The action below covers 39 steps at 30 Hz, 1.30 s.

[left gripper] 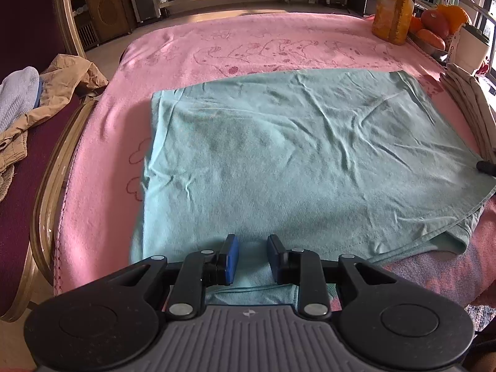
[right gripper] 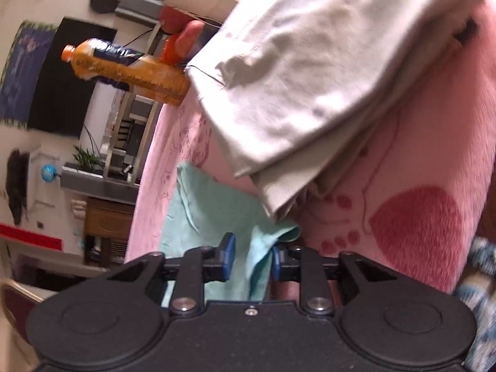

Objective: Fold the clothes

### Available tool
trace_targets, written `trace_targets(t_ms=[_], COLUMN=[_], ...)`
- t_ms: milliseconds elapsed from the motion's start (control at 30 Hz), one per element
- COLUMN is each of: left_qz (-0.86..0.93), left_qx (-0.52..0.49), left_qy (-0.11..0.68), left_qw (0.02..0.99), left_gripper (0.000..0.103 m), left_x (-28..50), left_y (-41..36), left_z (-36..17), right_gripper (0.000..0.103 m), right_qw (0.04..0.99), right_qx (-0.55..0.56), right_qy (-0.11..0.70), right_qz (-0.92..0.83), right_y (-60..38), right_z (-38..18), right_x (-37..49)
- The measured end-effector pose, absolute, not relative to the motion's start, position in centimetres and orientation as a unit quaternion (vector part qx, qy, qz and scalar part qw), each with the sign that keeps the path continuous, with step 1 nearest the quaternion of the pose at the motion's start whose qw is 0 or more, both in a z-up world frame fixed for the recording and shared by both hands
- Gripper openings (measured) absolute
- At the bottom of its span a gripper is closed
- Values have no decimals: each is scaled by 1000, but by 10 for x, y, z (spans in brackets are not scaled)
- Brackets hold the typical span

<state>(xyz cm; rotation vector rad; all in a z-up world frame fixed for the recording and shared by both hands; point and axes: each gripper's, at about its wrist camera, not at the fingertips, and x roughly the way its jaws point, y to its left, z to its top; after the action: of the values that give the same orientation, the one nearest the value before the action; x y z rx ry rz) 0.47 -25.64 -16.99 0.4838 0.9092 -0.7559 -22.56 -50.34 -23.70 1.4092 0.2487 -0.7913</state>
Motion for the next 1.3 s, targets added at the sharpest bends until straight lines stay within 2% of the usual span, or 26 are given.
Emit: trace_targets(t_ms=[33,100,333,400,633,767,867,1033,1167,1300], left_qz=[-354,-354,-293,-280,-269,-282,-300,-310,-313,-320], left_qx=[228,232,186,211,267,251,241,223,200,154], left_qy=[424,426,433,448,448,444,426,414,416,436], left_qw=[802,800,832,823,809,812,819,826,830,827], left_gripper=[27,27,25,20,21,21,28,28,28,28], left_x=[4,5,47,56,60,59,57,62,67,78], left_y=[-256,-255,-211,-211,-213,-205,-193,-165,-141,-124], left_z=[-170,-167,-137,-149,-162,-147,-128,-105,-100,-112], right_gripper=[10,8,8,8,8,7,7,7,7,6], right_qw=[686,697,745,753,795,834,863,912,941,937], right_qx=[623,603,518,506,415,310,211,55,-39,-115], right_qy=[117,137,190,196,234,271,292,294,288,326], right_qz=[-357,-362,-375,-373,-375,-369,-354,-283,-174,-55], right_y=[-505,-508,-507,-507,-483,-466,-449,-401,-345,-288], right_z=[-237,-231,-193,-184,-153,-118,-87,-38,-33,-74], right_x=[-224,-216,-197,-192,-191,-165,-135,-72,-23,15])
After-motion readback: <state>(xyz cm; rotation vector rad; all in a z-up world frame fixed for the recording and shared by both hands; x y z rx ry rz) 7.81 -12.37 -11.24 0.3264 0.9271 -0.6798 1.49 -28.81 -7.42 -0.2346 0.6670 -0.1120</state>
